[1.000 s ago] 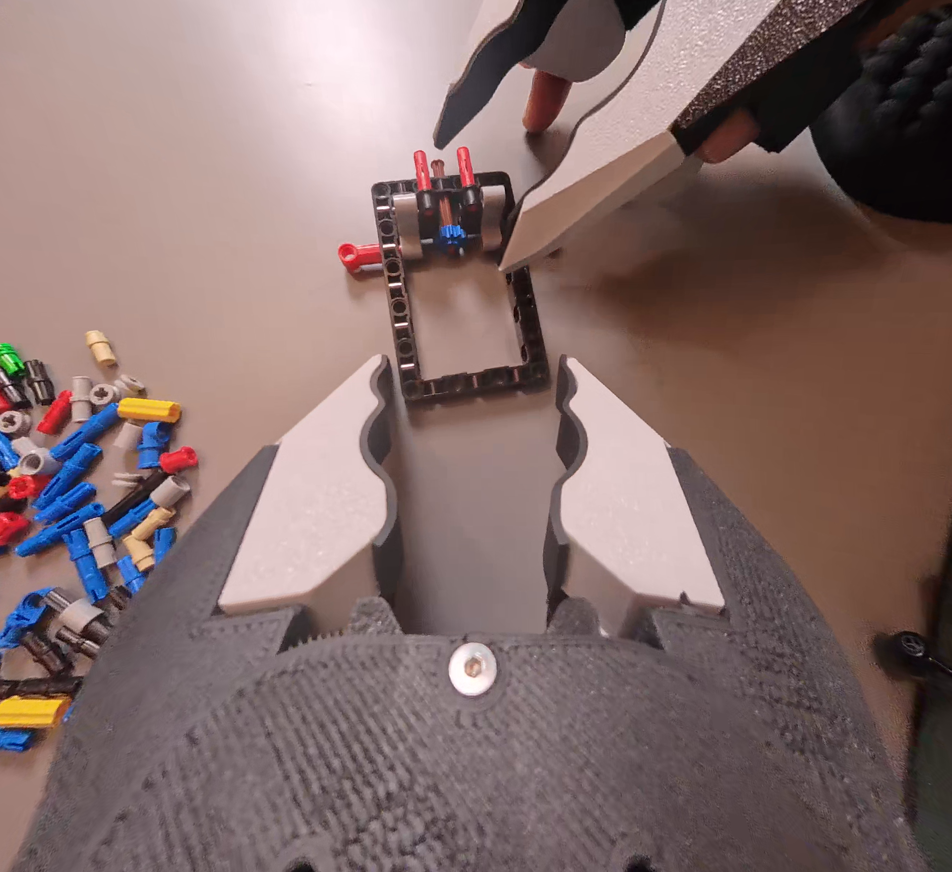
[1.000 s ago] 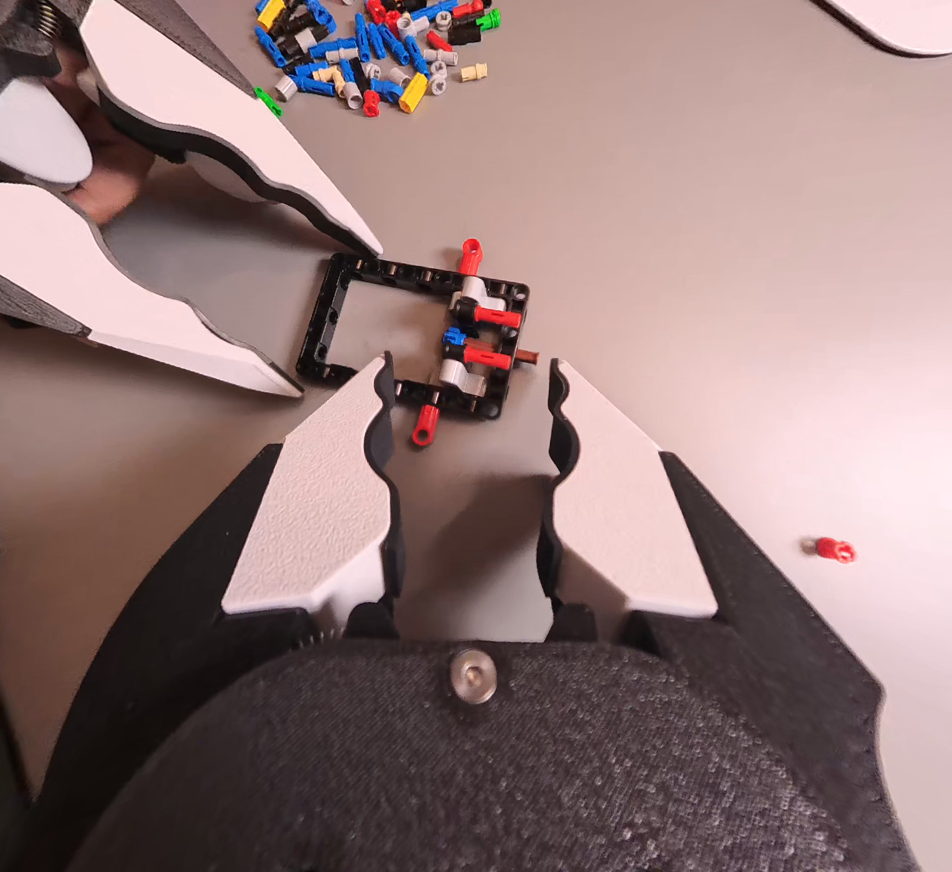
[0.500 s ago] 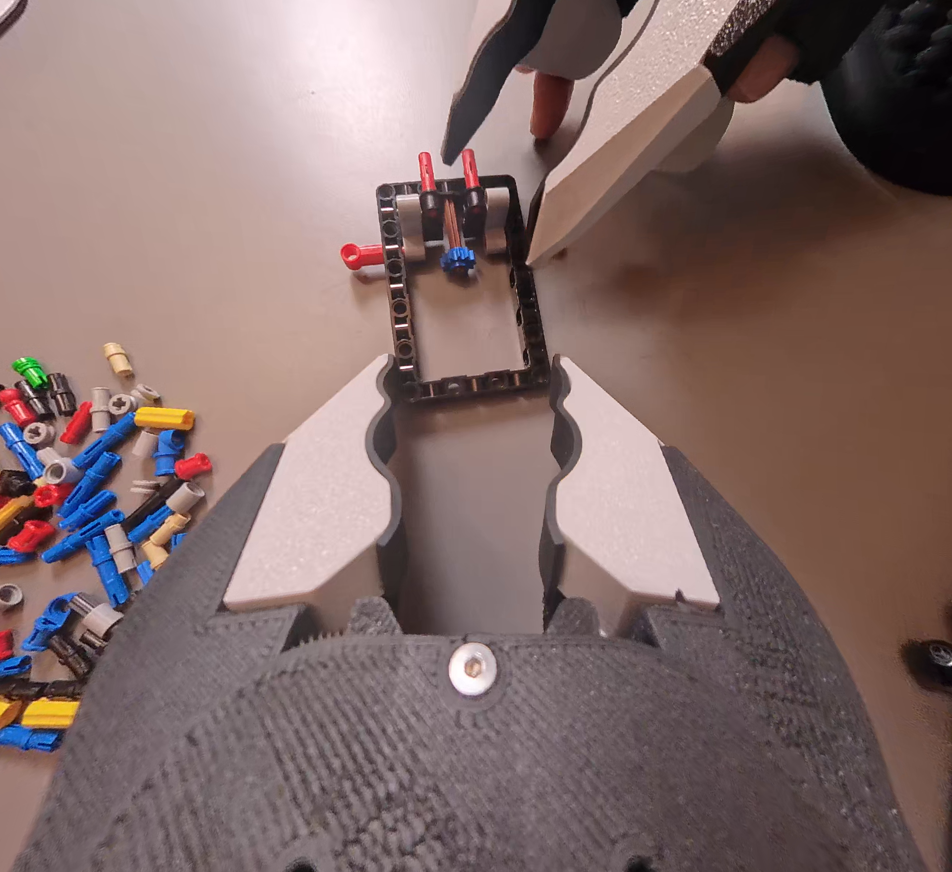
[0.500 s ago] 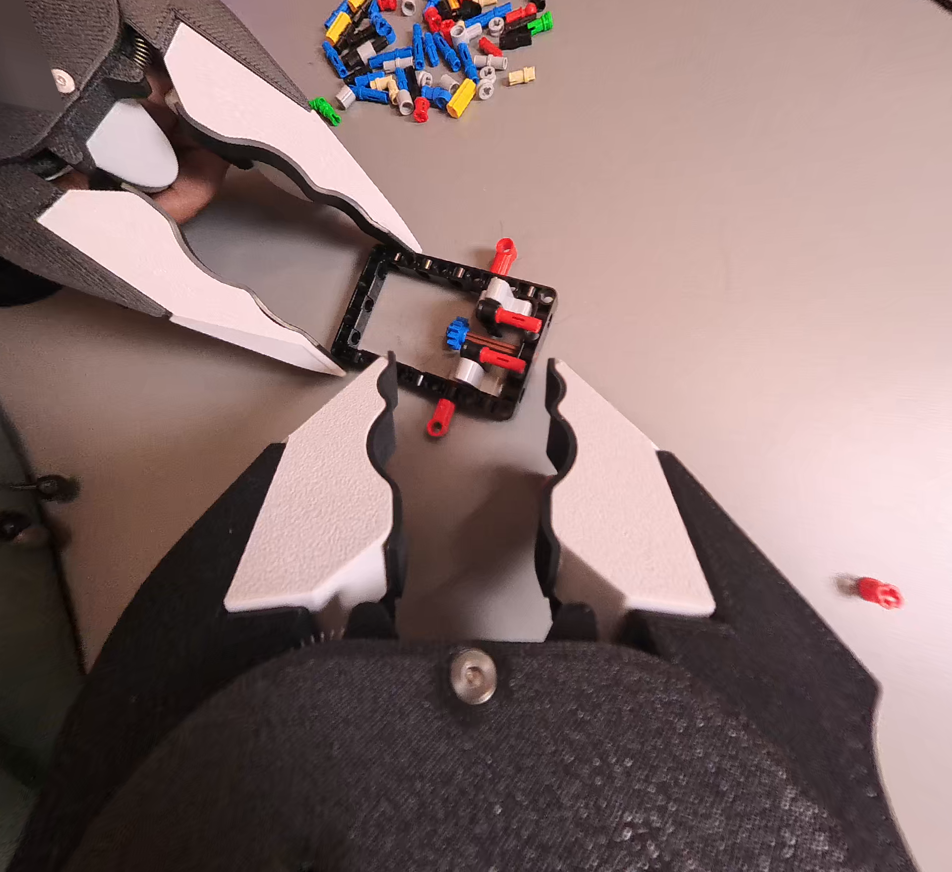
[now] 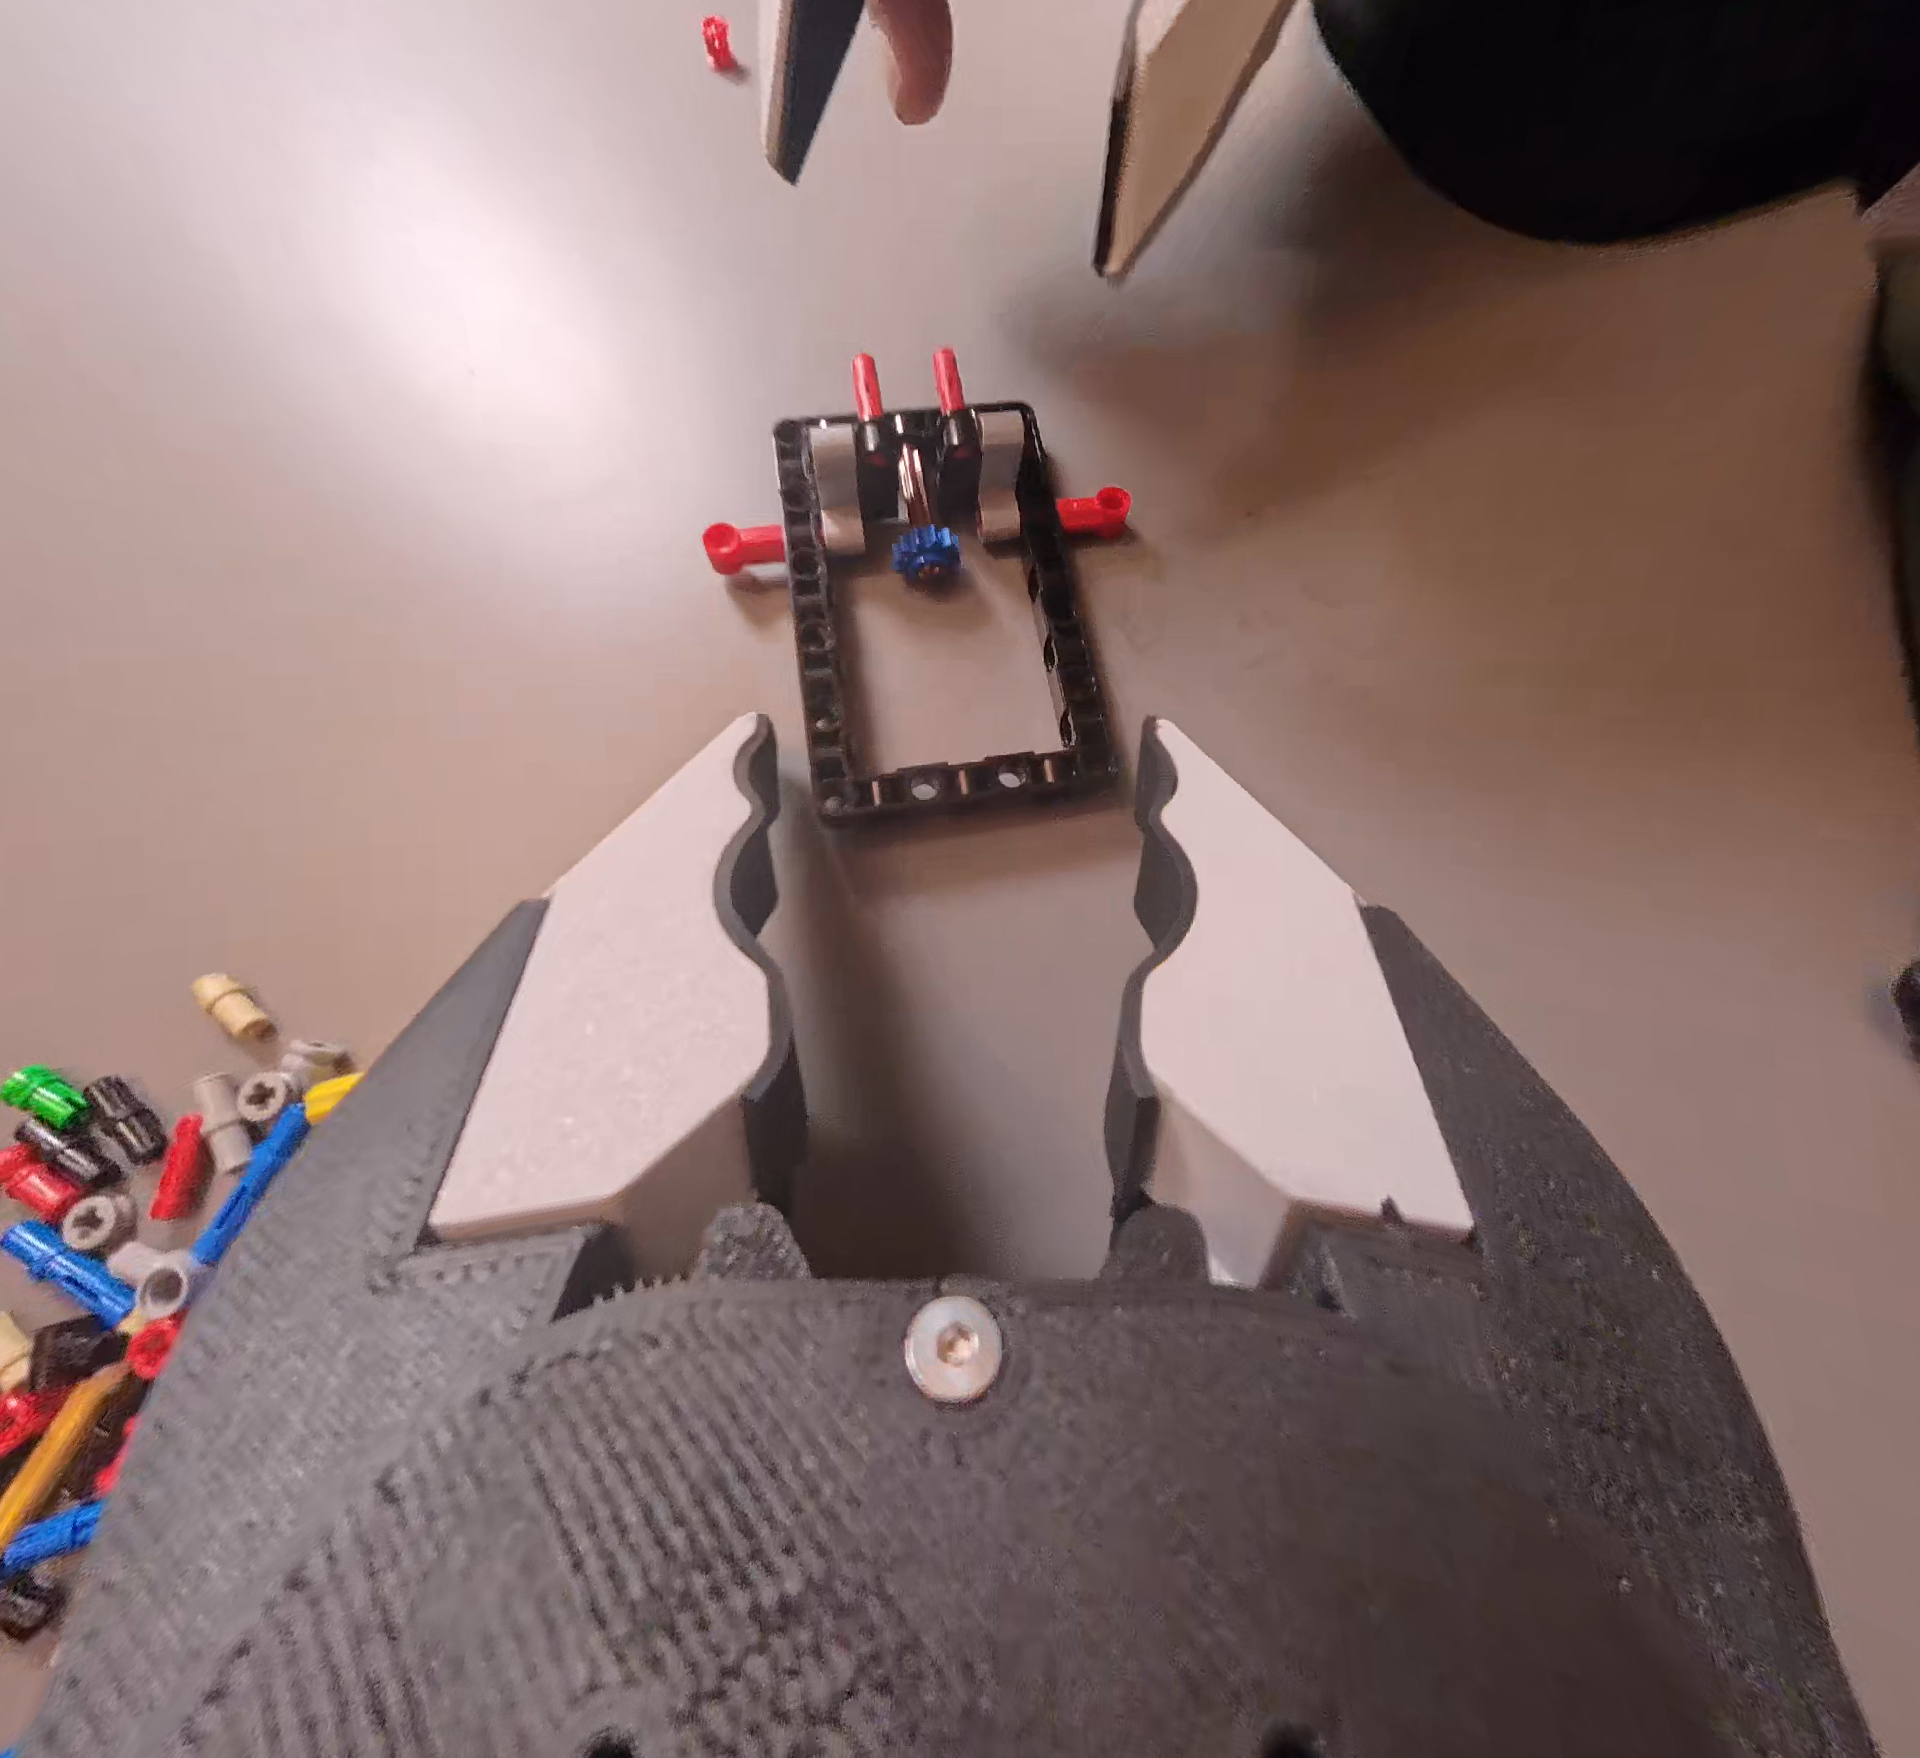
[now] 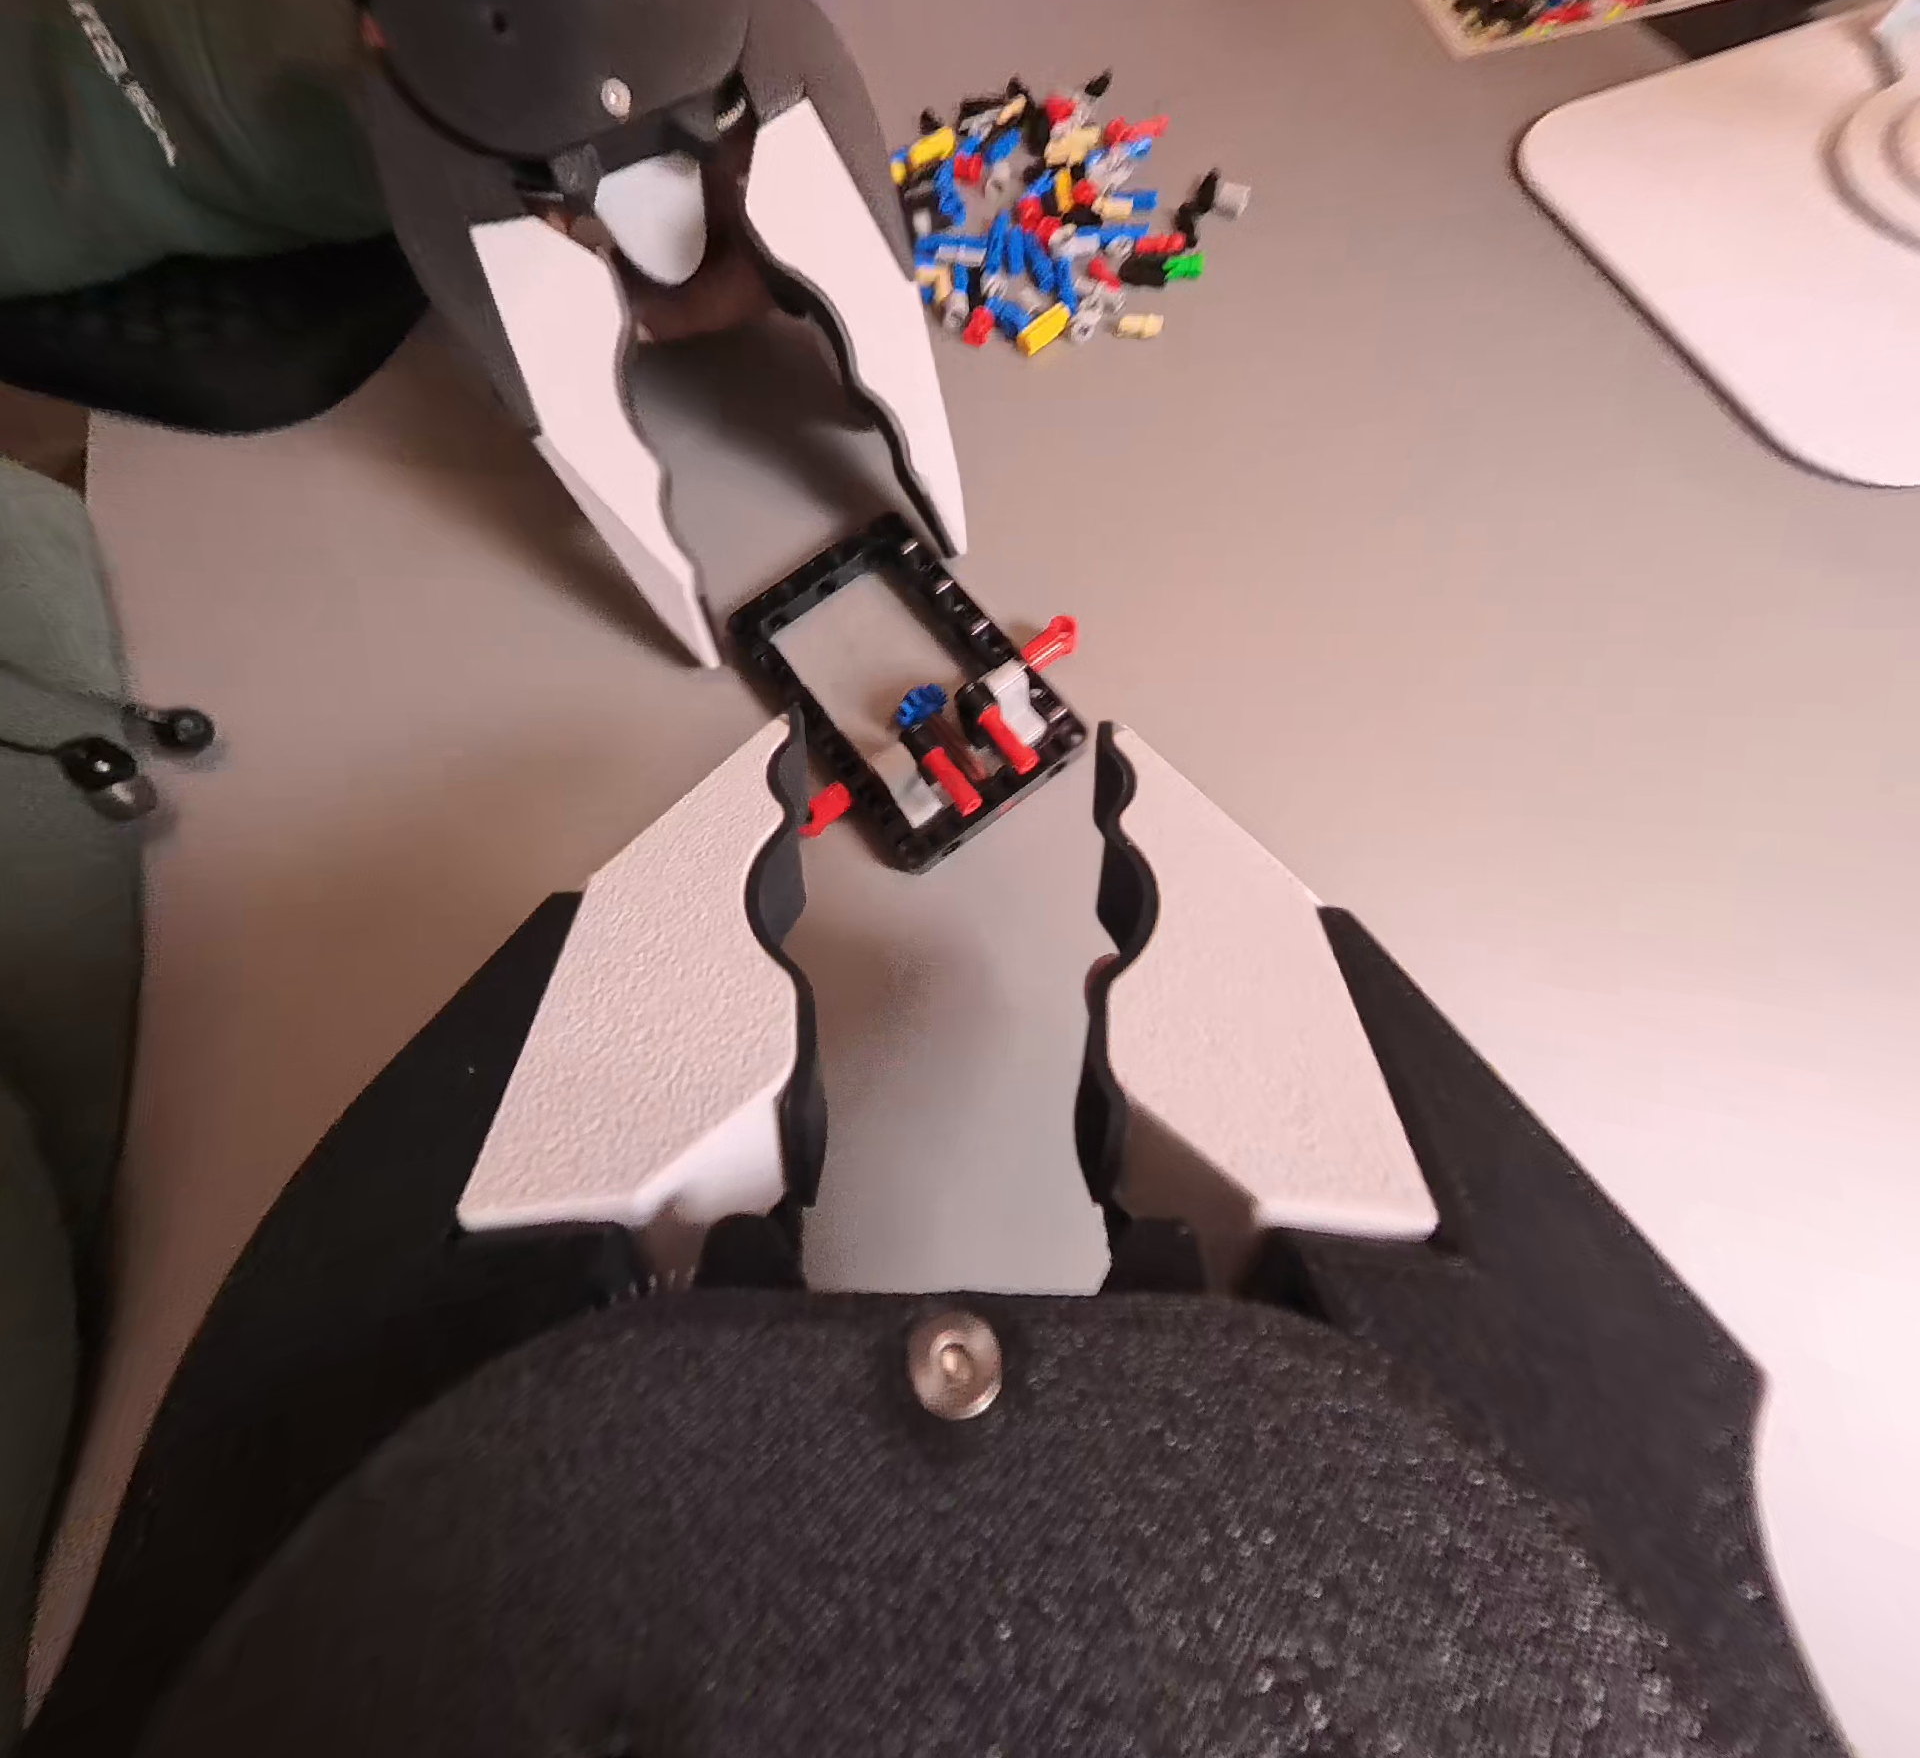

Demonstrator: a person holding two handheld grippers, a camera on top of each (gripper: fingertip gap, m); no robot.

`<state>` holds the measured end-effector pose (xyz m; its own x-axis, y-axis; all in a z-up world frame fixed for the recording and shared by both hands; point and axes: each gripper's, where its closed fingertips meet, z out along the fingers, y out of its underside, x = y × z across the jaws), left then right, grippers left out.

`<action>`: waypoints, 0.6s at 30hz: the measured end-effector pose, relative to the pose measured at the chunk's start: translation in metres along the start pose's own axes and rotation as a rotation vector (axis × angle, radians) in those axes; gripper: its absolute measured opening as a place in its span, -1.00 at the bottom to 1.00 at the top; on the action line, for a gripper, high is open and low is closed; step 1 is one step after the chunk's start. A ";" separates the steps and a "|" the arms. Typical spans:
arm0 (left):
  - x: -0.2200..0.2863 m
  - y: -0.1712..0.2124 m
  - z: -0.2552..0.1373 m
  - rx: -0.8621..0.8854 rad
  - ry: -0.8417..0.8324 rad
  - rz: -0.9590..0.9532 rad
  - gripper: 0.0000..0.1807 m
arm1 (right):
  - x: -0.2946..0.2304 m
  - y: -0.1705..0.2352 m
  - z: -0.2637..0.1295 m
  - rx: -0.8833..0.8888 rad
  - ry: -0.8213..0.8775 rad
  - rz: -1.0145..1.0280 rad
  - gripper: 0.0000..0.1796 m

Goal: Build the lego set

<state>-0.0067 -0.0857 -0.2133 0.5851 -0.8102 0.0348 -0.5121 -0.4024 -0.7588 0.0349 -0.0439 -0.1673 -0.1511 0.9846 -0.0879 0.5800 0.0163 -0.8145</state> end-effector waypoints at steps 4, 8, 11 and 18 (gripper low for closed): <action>-0.011 -0.018 -0.022 0.137 0.006 -0.046 -0.22 | 0.023 -0.007 -0.012 0.090 0.111 0.011 -0.47; -0.041 -0.021 -0.050 0.228 -0.100 -0.159 -0.32 | 0.040 0.005 -0.011 0.061 0.188 0.073 -0.57; -0.031 -0.014 -0.043 0.194 -0.061 -0.197 -0.17 | 0.032 0.014 -0.002 0.009 0.140 0.237 -0.57; 0.000 0.000 -0.002 -0.012 -0.080 -0.080 -0.19 | 0.007 0.021 0.010 -0.106 0.220 0.296 -0.42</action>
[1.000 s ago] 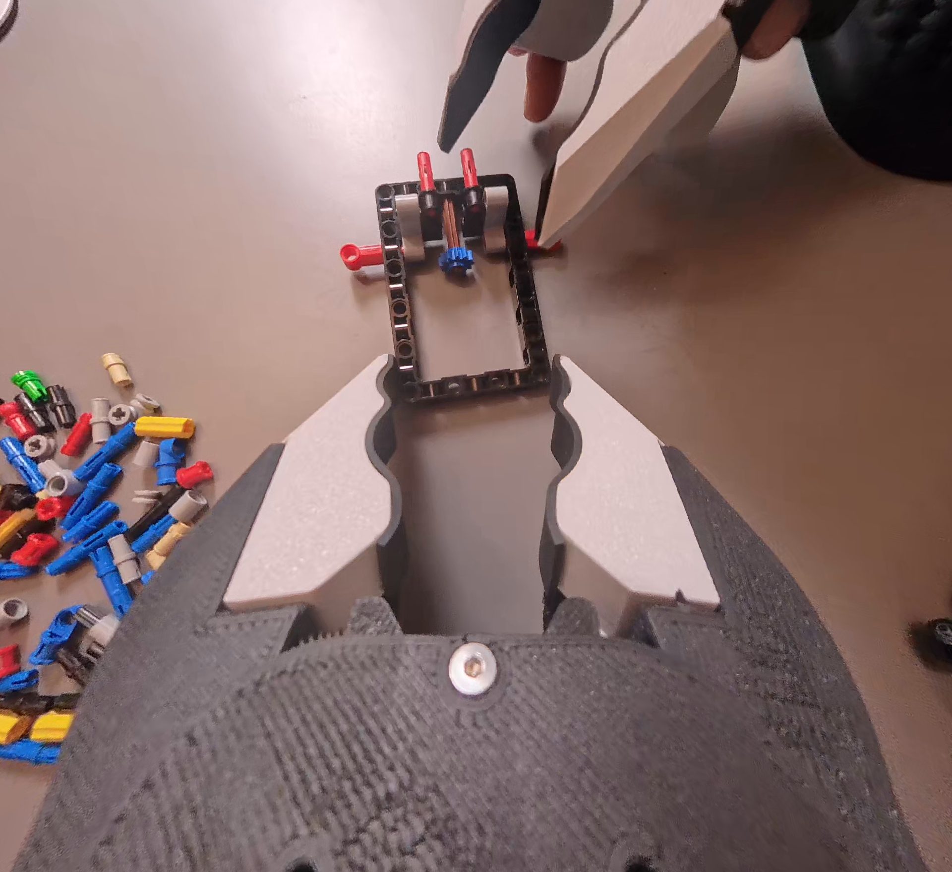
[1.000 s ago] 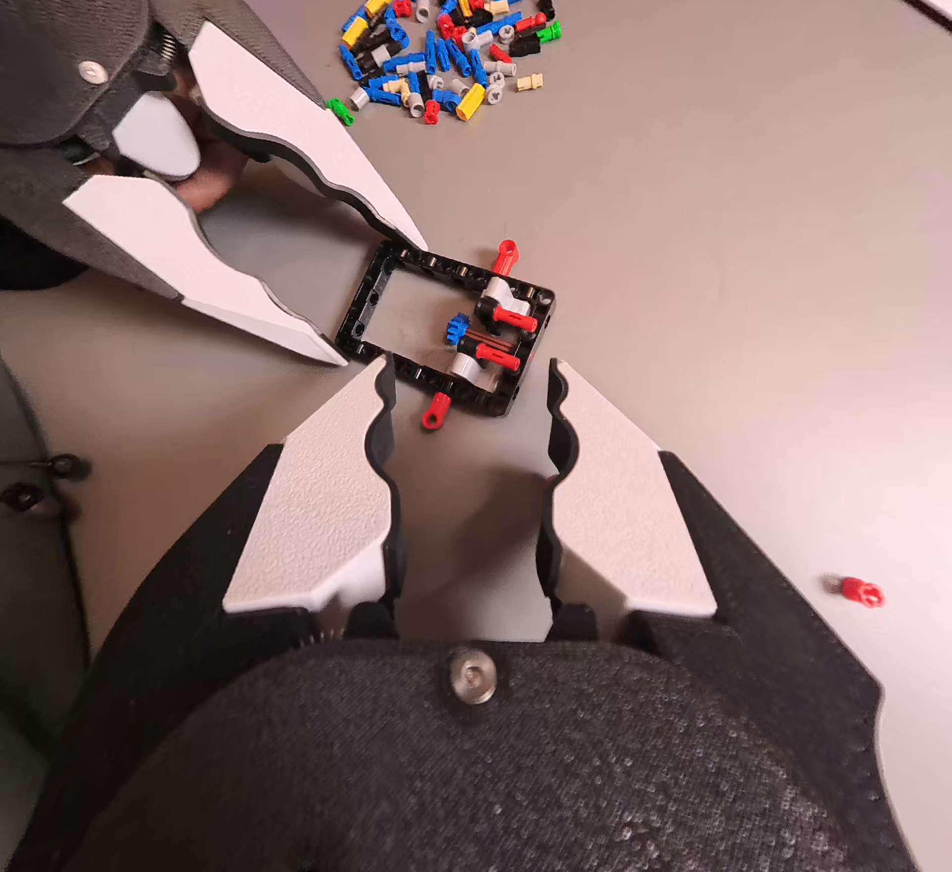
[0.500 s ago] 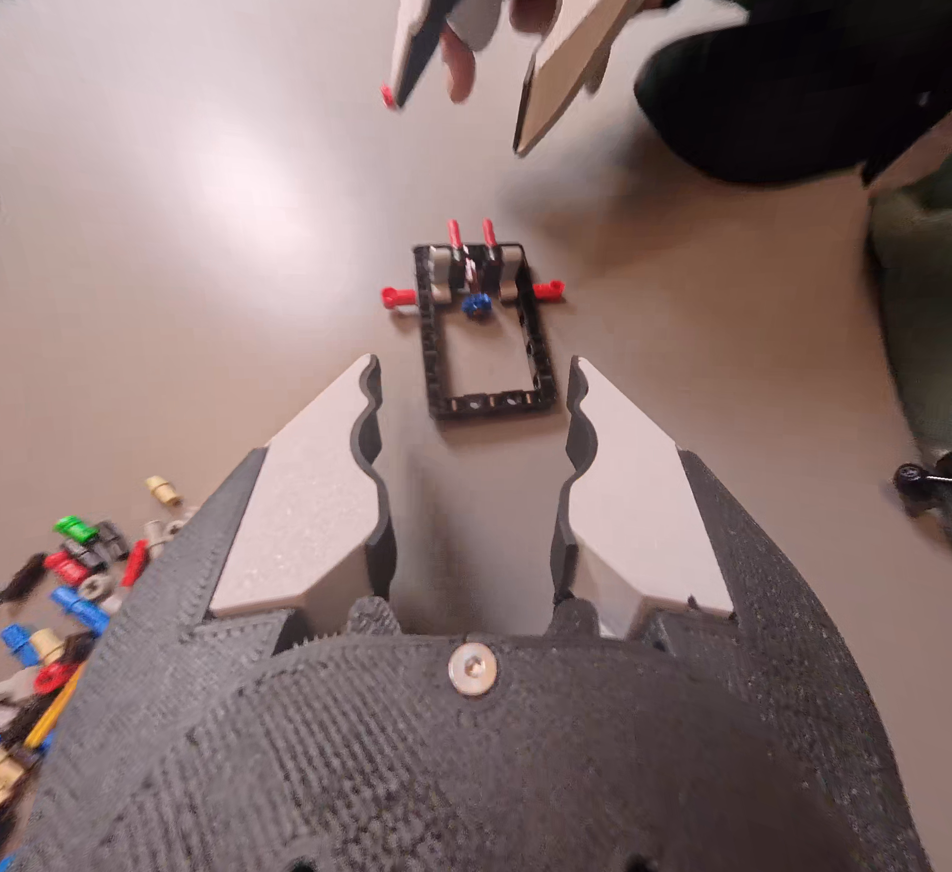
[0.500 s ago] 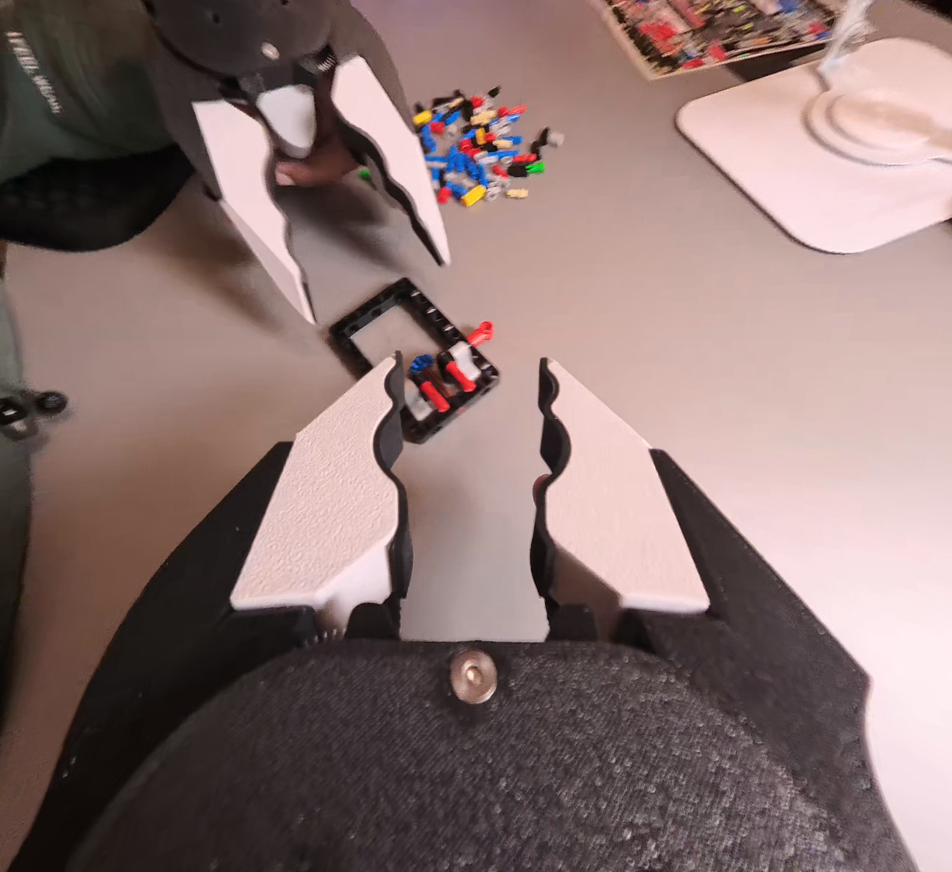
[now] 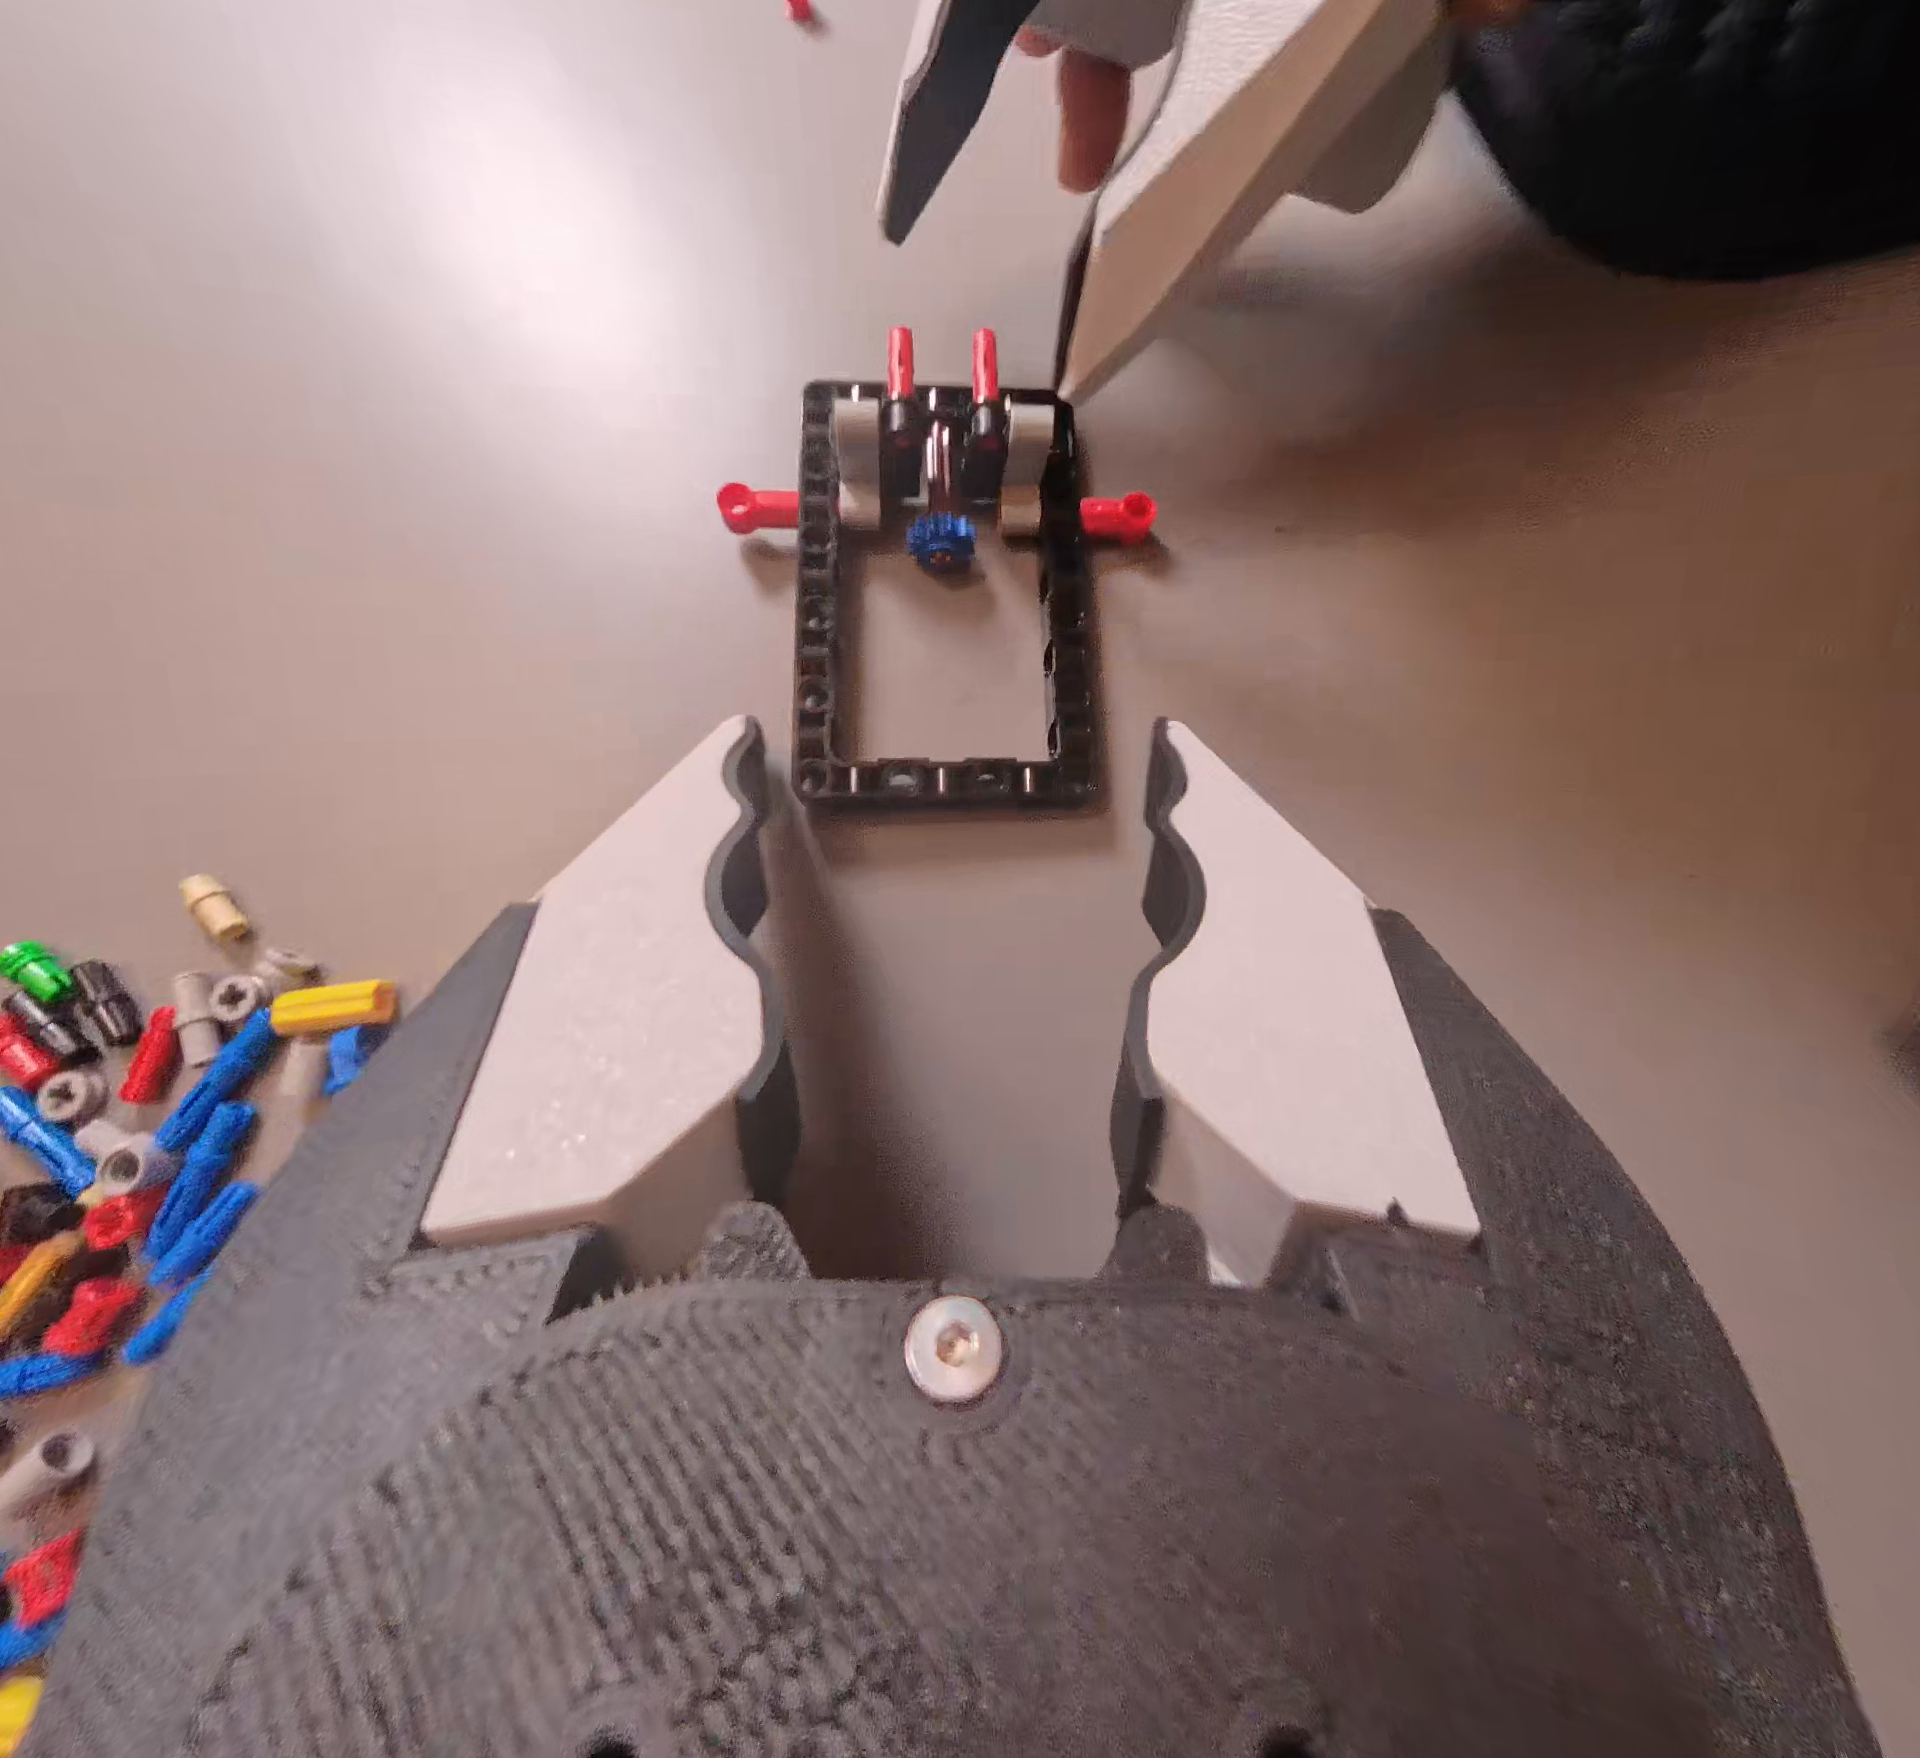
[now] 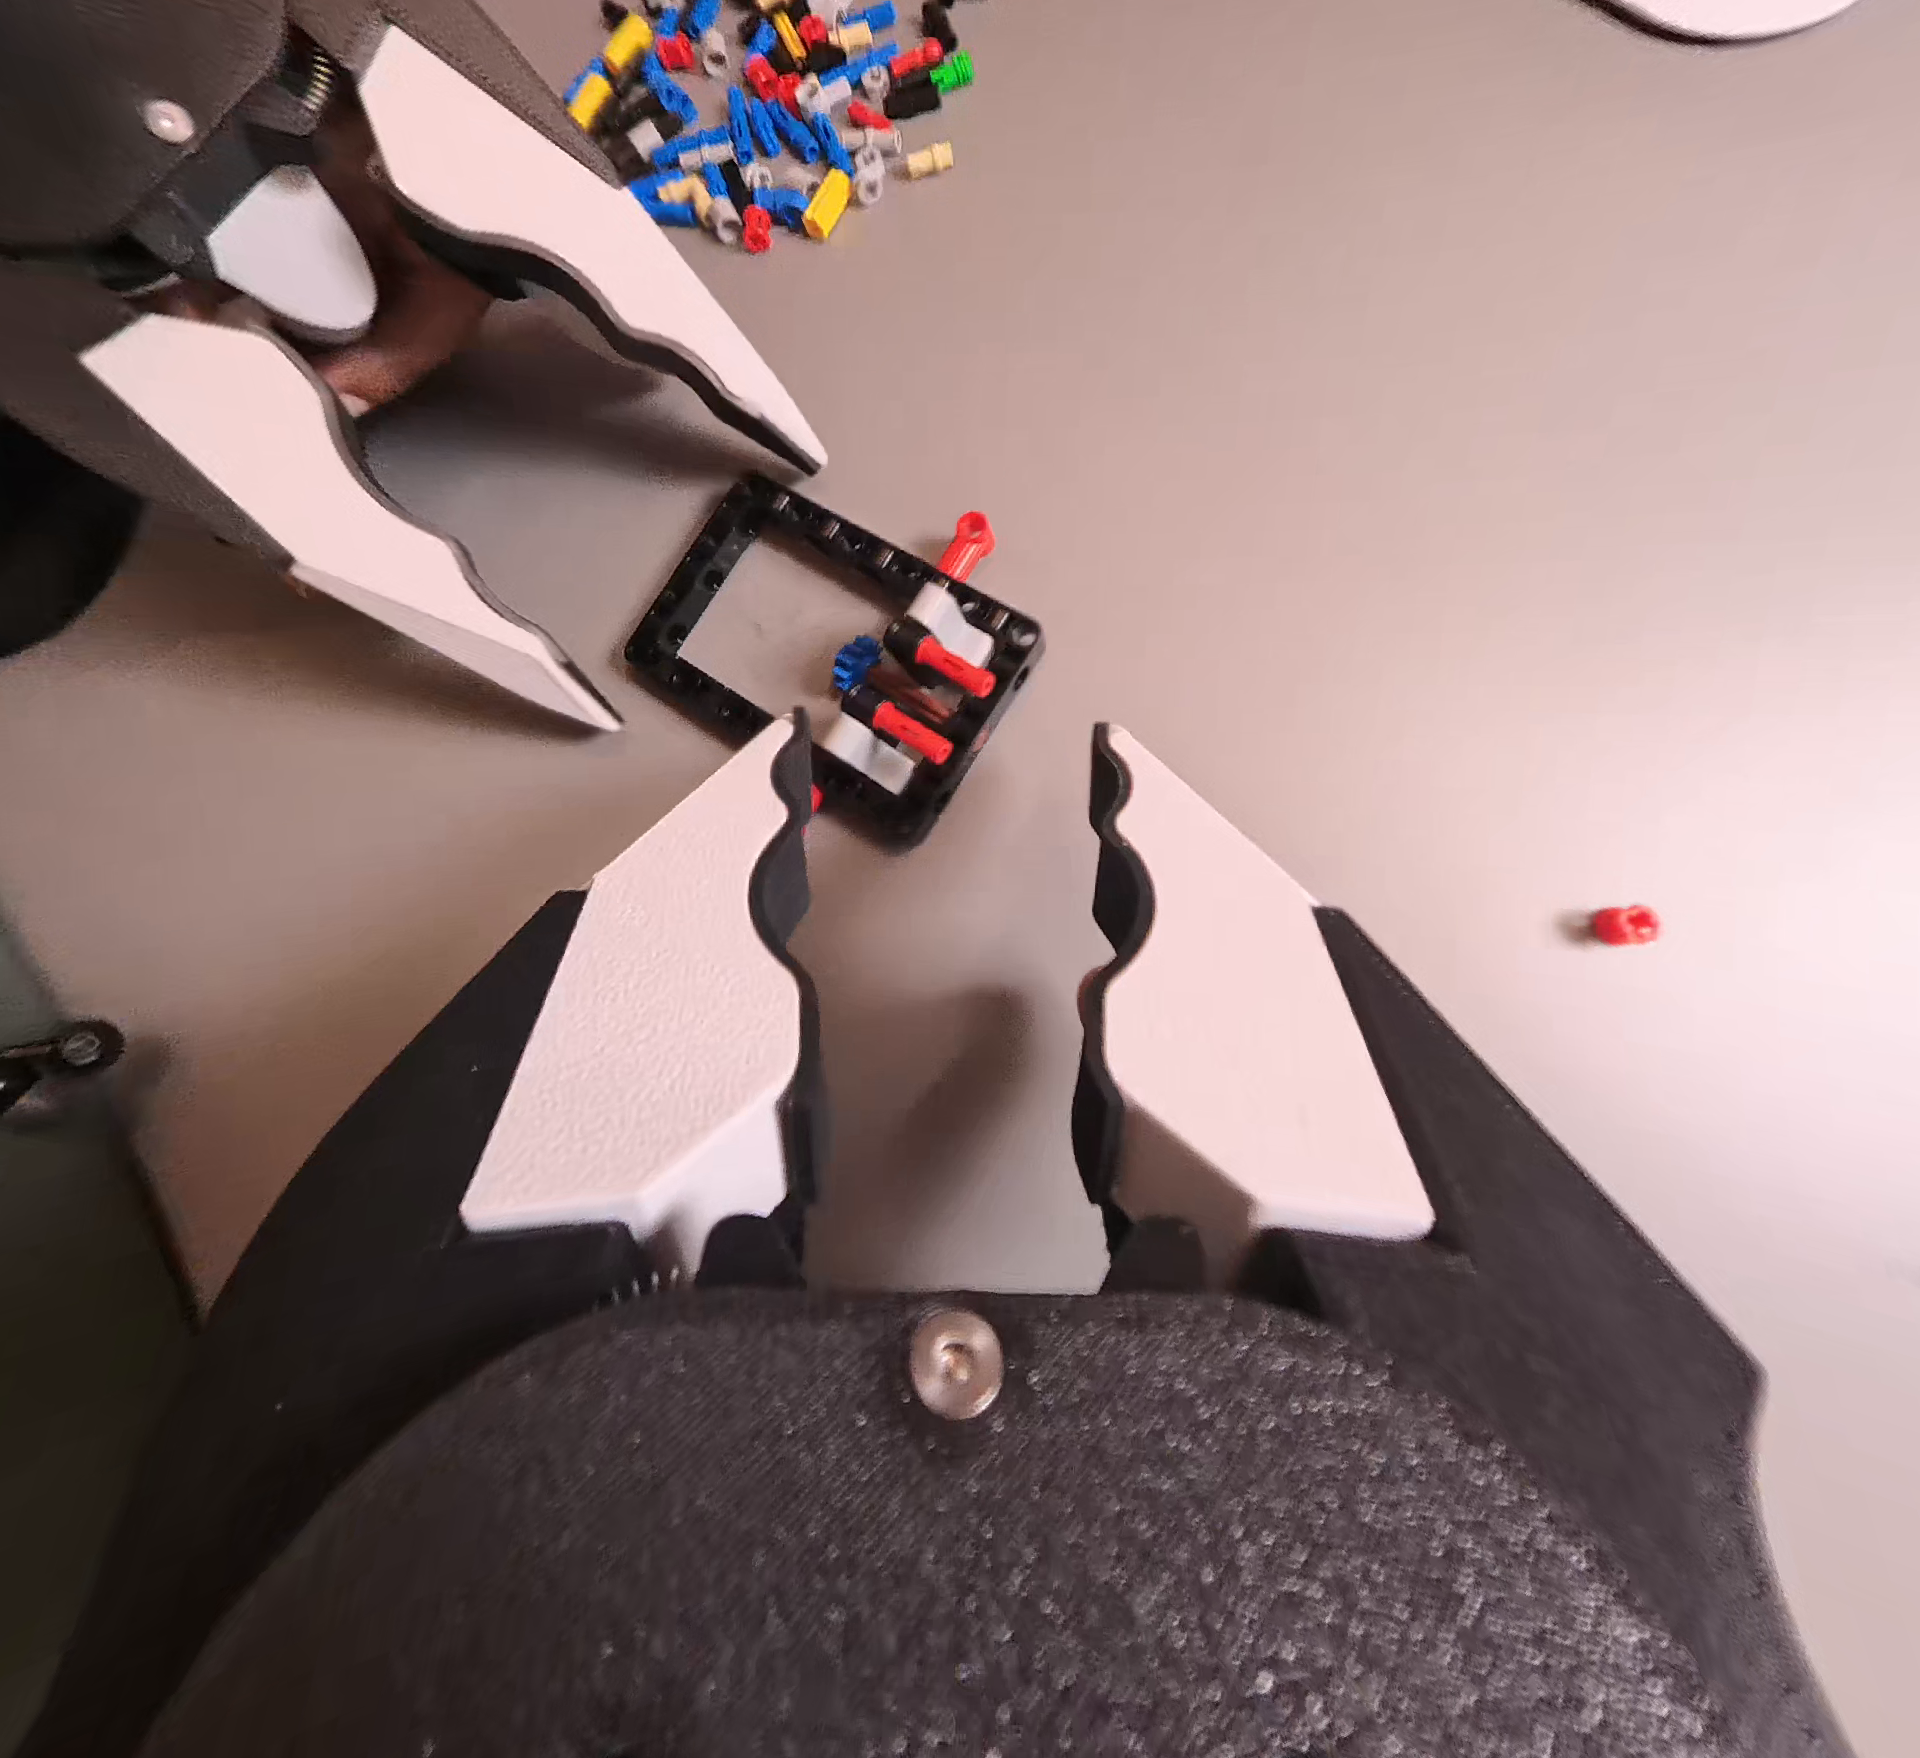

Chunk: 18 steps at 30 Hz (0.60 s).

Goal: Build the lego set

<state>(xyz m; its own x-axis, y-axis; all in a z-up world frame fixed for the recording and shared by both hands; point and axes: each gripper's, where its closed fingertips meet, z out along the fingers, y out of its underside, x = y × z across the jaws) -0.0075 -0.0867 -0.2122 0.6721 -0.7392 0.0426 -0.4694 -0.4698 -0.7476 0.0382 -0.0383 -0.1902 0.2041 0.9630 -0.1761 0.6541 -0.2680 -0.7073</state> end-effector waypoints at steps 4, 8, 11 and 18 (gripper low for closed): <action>0.003 0.002 0.005 -0.049 -0.094 -0.050 -0.34 | -0.014 0.010 0.011 -0.038 0.043 0.042 -0.40; 0.005 0.003 0.004 -0.051 -0.177 -0.114 -0.34 | -0.019 0.008 0.017 -0.035 0.090 0.062 -0.41; 0.010 0.003 0.004 -0.044 -0.189 -0.109 -0.31 | -0.018 0.007 0.022 -0.055 0.120 0.042 -0.44; 0.012 0.003 0.004 -0.036 -0.206 -0.124 -0.31 | -0.020 0.004 0.032 -0.112 0.123 0.015 -0.54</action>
<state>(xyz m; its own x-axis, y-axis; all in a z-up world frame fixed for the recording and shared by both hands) 0.0012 -0.0955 -0.2166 0.8270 -0.5621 -0.0061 -0.3932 -0.5706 -0.7209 0.0131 -0.0577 -0.2117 0.2975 0.9499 -0.0955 0.7260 -0.2901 -0.6235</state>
